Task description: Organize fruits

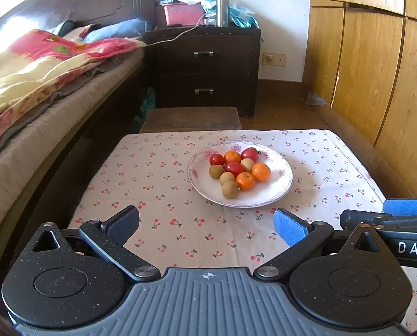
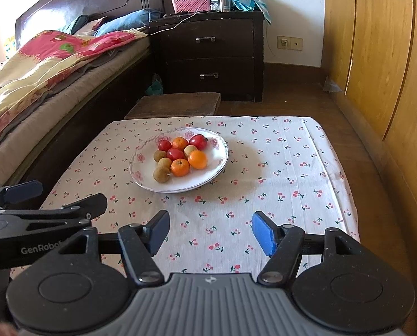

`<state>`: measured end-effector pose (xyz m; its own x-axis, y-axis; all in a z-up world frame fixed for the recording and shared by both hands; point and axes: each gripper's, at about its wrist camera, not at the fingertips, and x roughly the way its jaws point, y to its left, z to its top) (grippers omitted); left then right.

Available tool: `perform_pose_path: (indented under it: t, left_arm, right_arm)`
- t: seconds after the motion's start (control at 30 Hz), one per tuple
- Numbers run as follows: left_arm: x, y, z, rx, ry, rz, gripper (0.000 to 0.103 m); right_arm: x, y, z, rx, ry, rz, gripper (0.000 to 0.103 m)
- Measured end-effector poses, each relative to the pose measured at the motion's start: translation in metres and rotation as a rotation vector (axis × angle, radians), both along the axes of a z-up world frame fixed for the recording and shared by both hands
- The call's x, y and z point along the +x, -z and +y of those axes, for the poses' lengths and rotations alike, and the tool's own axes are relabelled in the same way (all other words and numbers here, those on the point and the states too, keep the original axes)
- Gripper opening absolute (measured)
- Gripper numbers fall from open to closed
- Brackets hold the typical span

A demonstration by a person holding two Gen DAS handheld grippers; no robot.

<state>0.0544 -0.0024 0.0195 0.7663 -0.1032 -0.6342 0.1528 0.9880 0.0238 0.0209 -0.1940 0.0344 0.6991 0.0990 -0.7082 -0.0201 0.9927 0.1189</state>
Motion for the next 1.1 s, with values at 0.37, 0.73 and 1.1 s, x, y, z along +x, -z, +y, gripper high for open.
perform_pose_path:
  t: [0.37,0.73,1.1]
  left_arm:
    - [-0.015,-0.001,0.008,-0.045,0.016,0.022,0.103]
    - [-0.03,0.007,0.016,-0.052,0.021,0.075,0.103]
    - [-0.044,0.013,0.019,-0.081,0.012,0.102,0.103]
  right_arm:
    - [-0.02,0.001,0.001,0.006,-0.005,-0.001,0.065]
    - [-0.039,0.006,0.003,0.001,-0.003,0.024,0.065]
    - [-0.052,0.009,0.008,-0.005,-0.015,0.026,0.065]
